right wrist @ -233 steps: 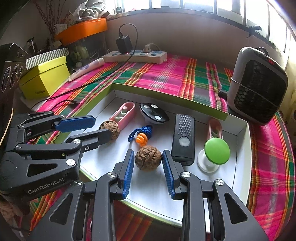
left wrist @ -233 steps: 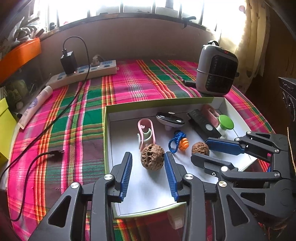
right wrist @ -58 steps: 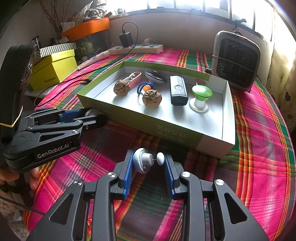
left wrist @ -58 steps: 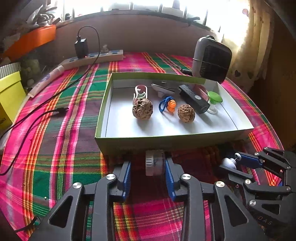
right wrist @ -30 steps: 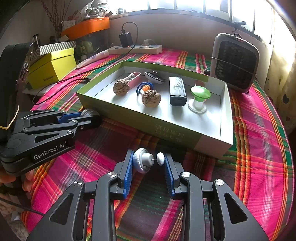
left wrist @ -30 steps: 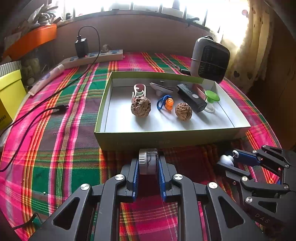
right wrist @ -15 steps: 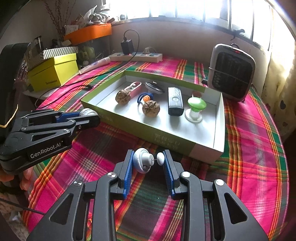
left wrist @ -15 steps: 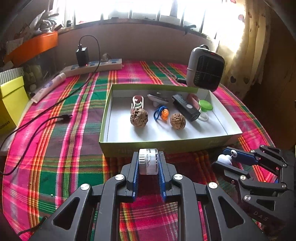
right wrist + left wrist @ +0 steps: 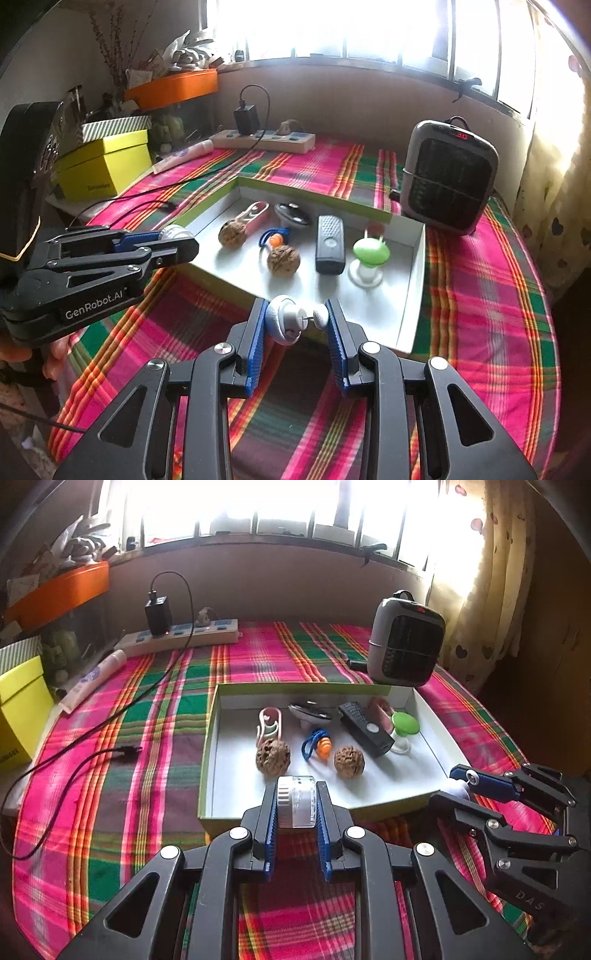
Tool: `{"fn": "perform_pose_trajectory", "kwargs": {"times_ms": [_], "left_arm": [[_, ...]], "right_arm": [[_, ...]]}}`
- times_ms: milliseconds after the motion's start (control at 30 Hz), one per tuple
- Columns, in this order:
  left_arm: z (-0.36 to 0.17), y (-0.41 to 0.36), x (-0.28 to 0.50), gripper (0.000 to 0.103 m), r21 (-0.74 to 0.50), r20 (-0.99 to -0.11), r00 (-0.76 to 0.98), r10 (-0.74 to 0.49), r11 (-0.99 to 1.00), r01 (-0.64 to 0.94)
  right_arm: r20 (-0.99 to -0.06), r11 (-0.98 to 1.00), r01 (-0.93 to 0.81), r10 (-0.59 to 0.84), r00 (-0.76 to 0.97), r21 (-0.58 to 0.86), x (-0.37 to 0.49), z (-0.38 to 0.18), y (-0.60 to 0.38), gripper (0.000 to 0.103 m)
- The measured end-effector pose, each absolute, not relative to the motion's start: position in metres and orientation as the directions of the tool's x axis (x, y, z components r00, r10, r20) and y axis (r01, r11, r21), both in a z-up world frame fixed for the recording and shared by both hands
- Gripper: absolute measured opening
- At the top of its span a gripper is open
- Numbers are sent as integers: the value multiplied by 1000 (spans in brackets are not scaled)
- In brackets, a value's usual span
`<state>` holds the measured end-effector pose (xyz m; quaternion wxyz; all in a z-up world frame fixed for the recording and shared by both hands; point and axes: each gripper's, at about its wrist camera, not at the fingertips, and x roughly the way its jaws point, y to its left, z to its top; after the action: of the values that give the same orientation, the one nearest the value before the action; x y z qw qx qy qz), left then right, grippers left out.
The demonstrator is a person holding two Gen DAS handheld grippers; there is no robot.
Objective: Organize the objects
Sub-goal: 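Carry the white cylinder into the box with the left gripper while the right carries the knob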
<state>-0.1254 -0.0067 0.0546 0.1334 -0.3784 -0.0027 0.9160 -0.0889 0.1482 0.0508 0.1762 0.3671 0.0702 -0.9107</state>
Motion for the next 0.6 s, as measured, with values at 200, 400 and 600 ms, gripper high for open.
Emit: {"fn": "perform_pose_trajectory", "kwargs": {"times_ms": [200, 400, 600], "left_arm": [[54, -3, -137, 17, -107, -697, -673, 249, -963, -246], [52, 1, -147, 17, -104, -702, -667, 249, -963, -251], [45, 3, -159, 17, -108, -716, -652, 249, -962, -249]], "right_arm": [[-695, -931, 365, -258, -671, -7, -103, 50, 152, 32], [-706, -935, 355, -246, -664, -9, -117, 46, 154, 32], [-731, -938, 346, -233, -641, -4, -132, 39, 159, 32]]}}
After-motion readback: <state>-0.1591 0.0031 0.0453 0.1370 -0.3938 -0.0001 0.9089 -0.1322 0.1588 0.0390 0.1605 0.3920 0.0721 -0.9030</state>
